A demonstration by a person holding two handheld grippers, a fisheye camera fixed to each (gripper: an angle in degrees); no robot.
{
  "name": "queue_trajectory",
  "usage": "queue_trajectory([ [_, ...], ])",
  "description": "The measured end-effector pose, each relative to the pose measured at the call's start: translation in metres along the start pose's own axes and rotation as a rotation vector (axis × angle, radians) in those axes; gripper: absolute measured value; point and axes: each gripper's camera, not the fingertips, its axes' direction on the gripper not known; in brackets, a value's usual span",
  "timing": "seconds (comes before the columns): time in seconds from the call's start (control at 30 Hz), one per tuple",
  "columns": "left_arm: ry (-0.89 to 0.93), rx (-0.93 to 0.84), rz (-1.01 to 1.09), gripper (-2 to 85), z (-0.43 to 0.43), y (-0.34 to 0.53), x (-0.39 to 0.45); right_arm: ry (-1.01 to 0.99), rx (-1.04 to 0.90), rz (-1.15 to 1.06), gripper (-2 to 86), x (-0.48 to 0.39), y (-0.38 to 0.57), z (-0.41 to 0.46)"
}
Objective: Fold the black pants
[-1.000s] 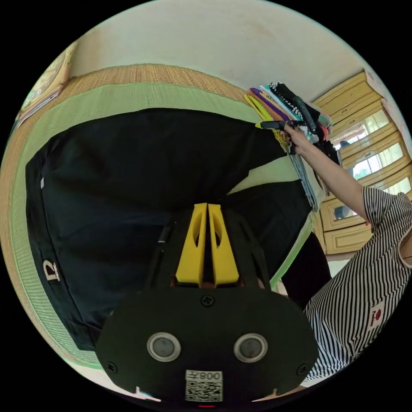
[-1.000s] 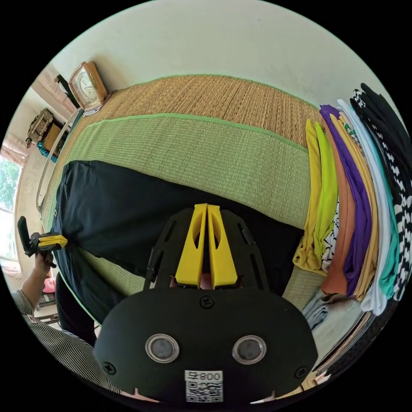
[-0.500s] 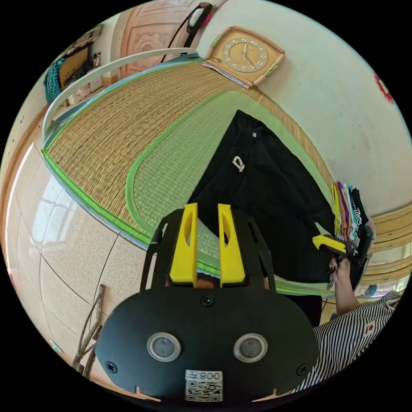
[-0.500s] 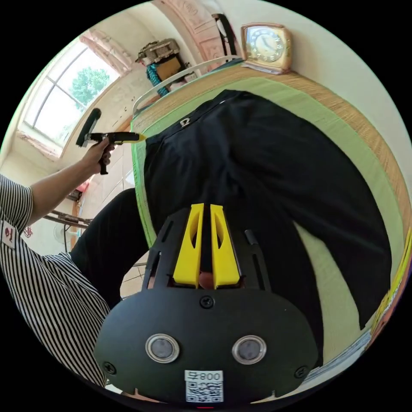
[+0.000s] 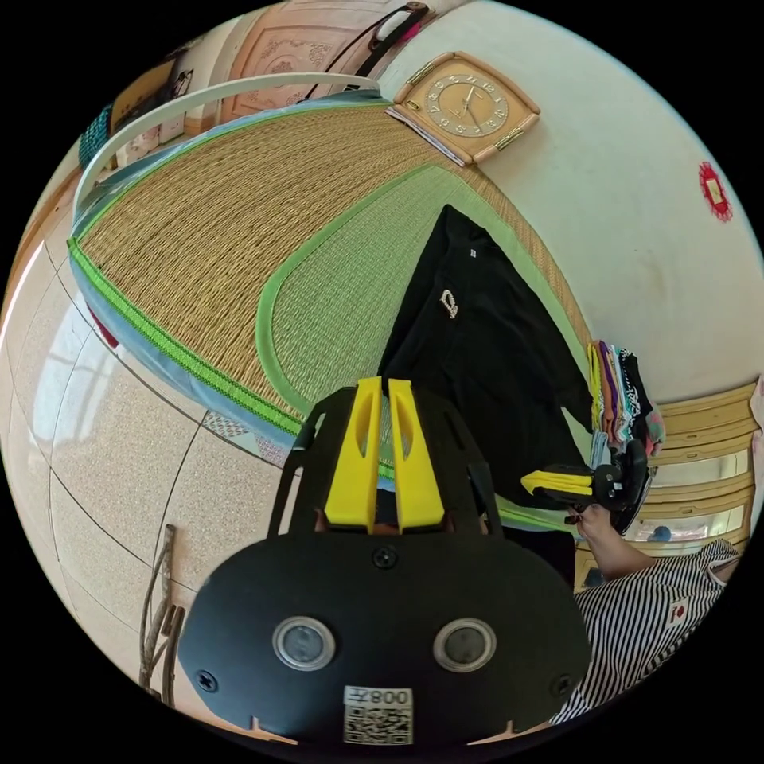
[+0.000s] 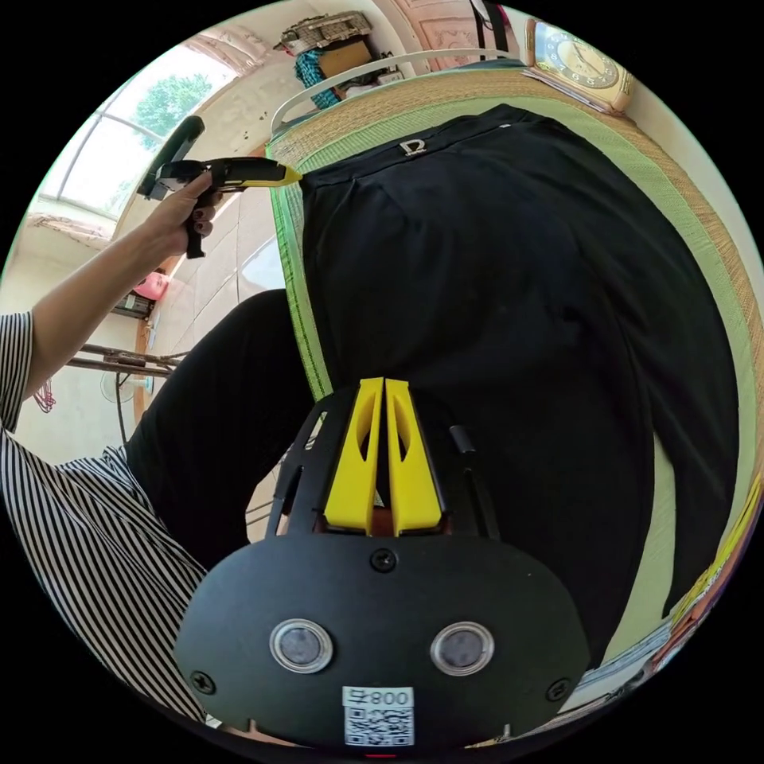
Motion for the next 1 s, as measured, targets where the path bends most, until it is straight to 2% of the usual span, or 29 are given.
queue_trajectory([
  [0.3,-0.019,-0.05,0.002,1.1,-0.002,0.016,-0.02,-0.001,0.008,-0.025,0.2,-0.001,0.011,0.02],
  [0.53,0.0,0.012,-0.001,0.4,-0.01,0.019,-0.016,-0.102,0.001,0.02,0.2,0.012,0.02,0.024],
  [0.67,-0.03,-0.015,0.019,0.4,-0.002,0.018,-0.006,-0.139,0.033,0.061,0.2,0.02,0.029,0.025],
  [0.87,-0.011,0.063,0.004,0.6,0.002,0.015,0.014,-0.185,0.057,0.077,0.2,0.032,0.04,0.013],
  [1.0,0.028,0.103,0.081,0.7,0.013,0.0,0.051,-0.204,0.12,0.102,0.2,0.038,0.053,-0.005],
])
